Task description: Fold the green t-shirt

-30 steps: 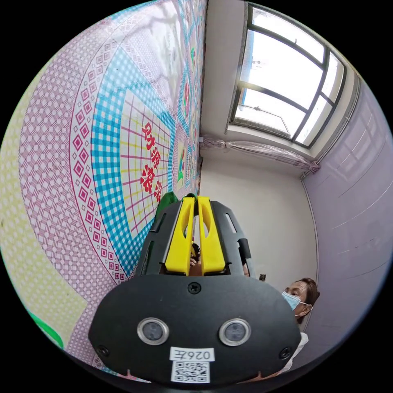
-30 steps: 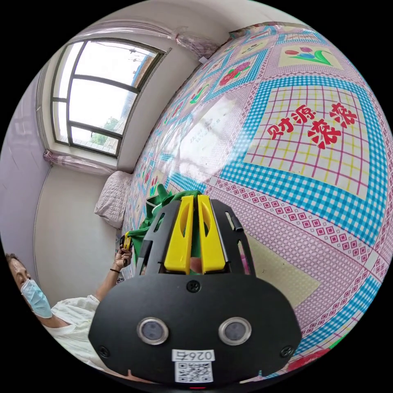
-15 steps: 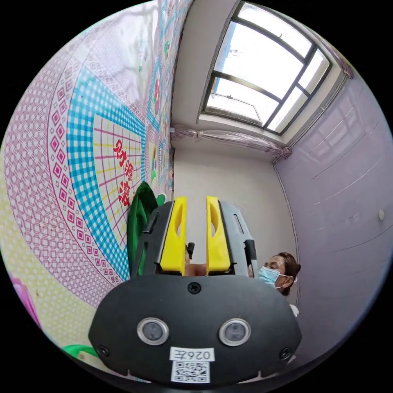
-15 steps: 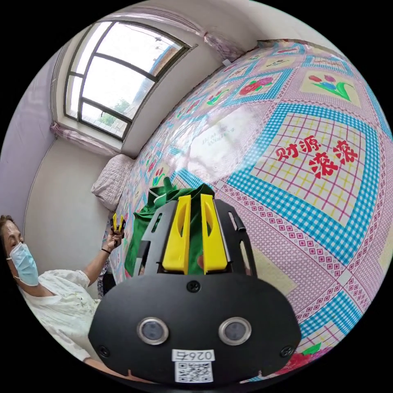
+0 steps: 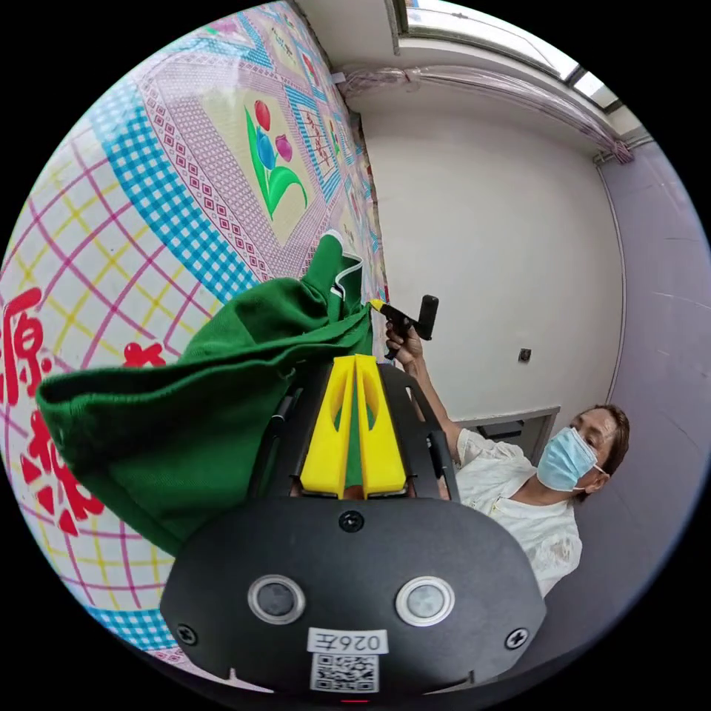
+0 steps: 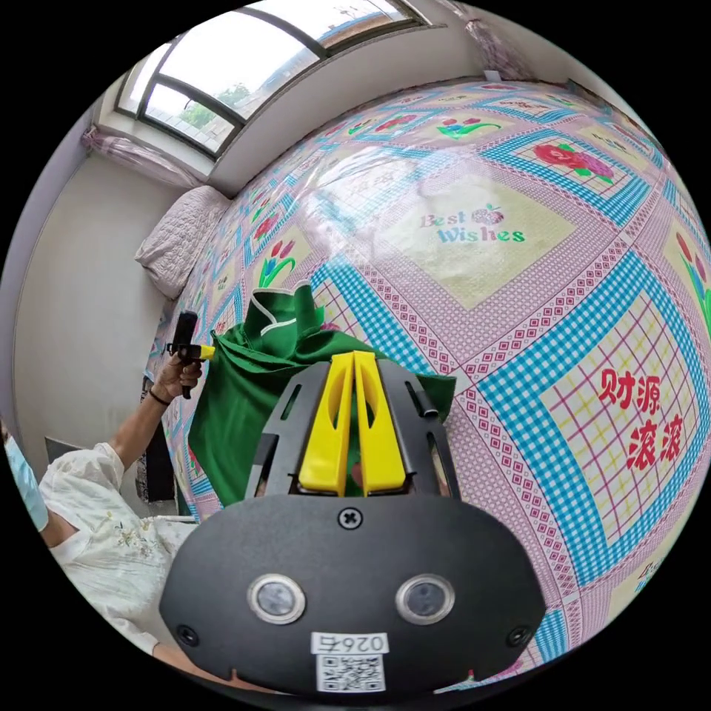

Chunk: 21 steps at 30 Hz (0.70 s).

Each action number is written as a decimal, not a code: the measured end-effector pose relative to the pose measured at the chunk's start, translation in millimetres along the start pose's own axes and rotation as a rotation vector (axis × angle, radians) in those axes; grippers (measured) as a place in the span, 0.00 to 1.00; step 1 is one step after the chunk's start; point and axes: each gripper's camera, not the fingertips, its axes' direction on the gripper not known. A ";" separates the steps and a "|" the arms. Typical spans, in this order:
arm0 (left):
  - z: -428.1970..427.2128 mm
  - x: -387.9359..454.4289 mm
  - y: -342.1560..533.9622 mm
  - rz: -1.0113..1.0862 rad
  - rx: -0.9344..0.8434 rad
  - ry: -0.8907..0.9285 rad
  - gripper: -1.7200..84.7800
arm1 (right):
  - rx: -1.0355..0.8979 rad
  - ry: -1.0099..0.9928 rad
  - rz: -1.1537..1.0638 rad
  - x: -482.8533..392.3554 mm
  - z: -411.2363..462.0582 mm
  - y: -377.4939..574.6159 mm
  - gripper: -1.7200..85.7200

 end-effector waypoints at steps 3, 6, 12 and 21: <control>-8.4 -6.0 -20.1 -0.031 0.031 0.019 0.01 | 0.071 -0.068 0.071 27.9 -5.7 -2.0 0.01; -28.5 -10.2 -21.0 -0.068 0.112 0.022 0.01 | 0.141 -0.144 0.131 53.7 -11.6 9.9 0.01; 3.4 31.8 -0.8 0.107 0.016 0.065 0.01 | 0.085 -0.195 -0.039 22.2 21.9 55.9 0.01; 2.1 13.0 -15.8 -0.033 0.061 0.096 0.01 | 0.094 -0.200 0.107 62.7 82.6 66.0 0.01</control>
